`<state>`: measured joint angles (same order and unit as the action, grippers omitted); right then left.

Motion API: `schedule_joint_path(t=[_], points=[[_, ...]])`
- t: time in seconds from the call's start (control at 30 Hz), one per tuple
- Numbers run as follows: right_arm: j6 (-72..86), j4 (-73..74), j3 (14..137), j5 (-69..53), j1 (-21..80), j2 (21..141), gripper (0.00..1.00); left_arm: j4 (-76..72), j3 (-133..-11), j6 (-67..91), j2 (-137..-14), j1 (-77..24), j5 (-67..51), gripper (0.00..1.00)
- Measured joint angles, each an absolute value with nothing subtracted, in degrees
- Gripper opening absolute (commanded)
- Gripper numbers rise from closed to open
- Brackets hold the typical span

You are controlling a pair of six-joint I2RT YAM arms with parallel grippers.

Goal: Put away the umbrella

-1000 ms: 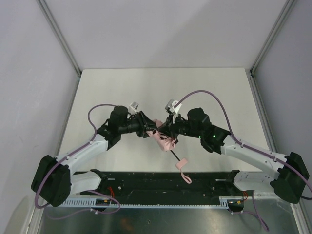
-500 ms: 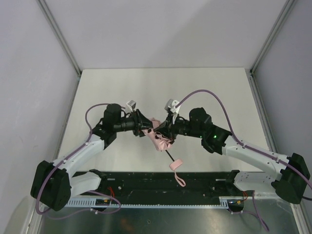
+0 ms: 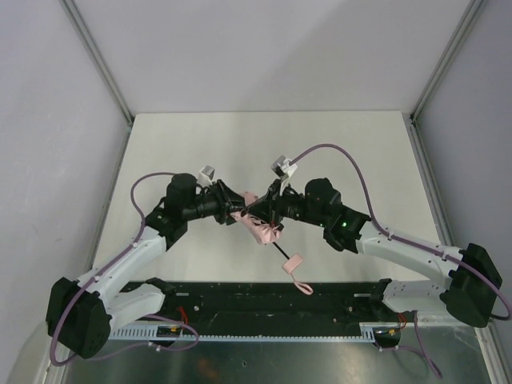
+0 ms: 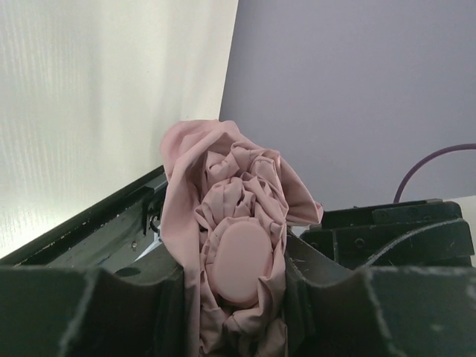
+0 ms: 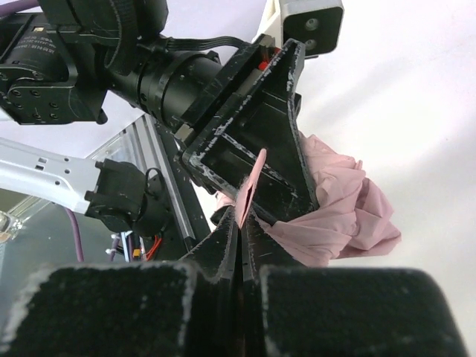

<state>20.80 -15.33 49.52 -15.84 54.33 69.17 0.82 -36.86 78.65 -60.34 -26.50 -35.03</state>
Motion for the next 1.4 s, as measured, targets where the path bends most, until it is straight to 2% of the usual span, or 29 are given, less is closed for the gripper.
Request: schedule_joint_path(t=[0.43, 0.77, 1.4], points=[[10.0, -10.3, 48.0, -5.0, 63.0, 69.6, 0.0, 9.3, -38.4, 75.9, -66.4, -25.1, -41.0, 0.0], [1.6, -11.2, 47.9, -1.0, 66.4, 75.4, 0.0, 16.1, -38.4, 73.1, -69.8, -23.3, -39.8, 0.0], [3.1, -27.5, 41.6, 7.2, 70.3, 82.6, 0.0, 23.9, -38.5, 72.7, -72.0, -21.9, -32.9, 0.0]])
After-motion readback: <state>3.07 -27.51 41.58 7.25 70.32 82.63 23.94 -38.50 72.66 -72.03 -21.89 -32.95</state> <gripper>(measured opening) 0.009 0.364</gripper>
